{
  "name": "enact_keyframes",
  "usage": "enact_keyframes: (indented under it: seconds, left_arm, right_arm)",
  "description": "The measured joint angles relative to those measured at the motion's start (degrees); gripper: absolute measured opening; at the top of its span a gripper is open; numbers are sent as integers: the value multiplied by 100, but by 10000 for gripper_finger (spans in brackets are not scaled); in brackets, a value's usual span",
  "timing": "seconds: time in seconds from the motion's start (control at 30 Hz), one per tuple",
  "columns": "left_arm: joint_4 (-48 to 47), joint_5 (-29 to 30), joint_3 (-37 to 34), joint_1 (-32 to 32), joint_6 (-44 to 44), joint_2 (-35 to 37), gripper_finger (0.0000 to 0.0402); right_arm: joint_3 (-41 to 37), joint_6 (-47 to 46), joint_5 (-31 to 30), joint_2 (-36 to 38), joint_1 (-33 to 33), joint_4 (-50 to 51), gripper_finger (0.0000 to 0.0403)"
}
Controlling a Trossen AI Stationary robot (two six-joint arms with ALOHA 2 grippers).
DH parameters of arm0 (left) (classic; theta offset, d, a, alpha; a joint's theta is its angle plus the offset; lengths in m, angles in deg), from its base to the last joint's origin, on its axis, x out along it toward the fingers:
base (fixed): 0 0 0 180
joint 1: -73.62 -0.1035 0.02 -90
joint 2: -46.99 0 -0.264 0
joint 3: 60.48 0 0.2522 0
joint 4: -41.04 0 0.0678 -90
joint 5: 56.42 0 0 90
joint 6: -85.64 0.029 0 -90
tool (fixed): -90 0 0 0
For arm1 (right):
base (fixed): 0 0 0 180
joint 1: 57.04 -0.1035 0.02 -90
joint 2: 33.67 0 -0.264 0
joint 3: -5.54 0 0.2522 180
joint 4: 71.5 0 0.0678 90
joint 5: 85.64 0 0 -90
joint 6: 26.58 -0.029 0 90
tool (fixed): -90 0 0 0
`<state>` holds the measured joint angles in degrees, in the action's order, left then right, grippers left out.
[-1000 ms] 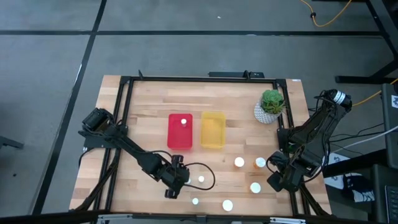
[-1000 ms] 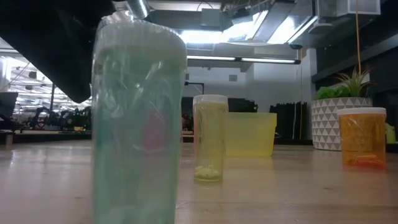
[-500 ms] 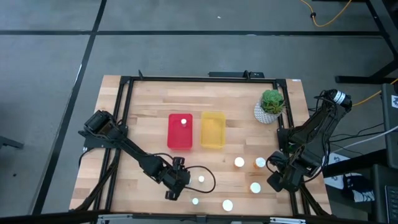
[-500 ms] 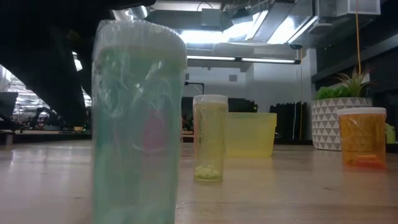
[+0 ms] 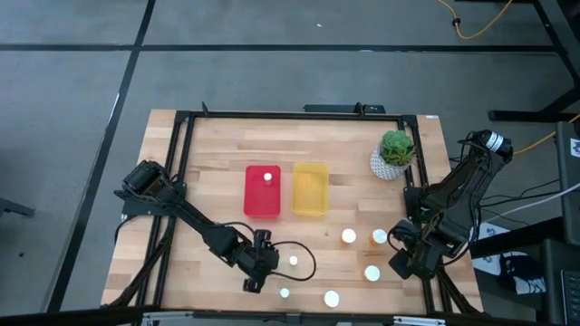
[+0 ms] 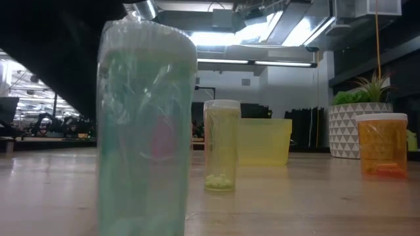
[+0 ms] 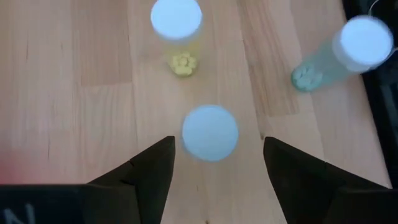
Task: Pick and place medicine bottles into bin by pill shape (circle, oval)
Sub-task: Put the small blue pill bottle into the red bin
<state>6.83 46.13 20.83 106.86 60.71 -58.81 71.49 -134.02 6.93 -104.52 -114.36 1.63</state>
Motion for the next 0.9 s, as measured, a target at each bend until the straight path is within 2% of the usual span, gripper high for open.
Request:
enact_keyframes:
  seconds: [0.67, 0.9]
  left_arm:
    - [347, 8, 2, -23, 21, -332, 238]
    - [342, 216, 2, -41, 199, -332, 238]
  right_arm:
    - [0, -3, -7, 0, 1, -4, 135]
    - [0, -4, -5, 0, 0, -4, 135]
